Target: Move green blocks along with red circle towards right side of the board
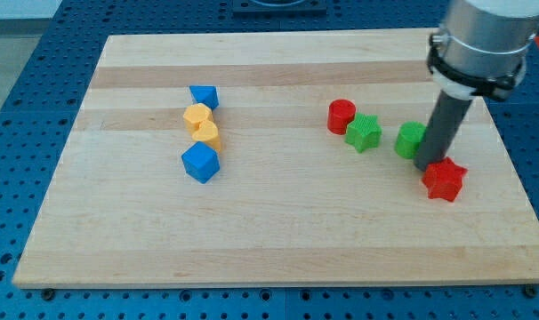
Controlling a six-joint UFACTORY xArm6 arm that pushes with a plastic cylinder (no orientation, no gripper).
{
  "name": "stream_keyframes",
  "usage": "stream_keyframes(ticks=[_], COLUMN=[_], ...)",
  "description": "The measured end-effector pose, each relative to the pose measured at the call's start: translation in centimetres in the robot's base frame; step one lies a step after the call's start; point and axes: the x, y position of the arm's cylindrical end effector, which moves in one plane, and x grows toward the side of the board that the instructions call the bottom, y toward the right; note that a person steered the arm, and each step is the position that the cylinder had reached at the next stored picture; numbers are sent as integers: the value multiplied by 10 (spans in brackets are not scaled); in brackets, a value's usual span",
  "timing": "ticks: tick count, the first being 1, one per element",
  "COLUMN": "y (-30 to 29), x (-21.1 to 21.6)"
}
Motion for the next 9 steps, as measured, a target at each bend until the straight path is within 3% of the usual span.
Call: stream_keyframes(ticks=[3,4,9], y=[-99,-112,-2], x=[-2,-23,-61])
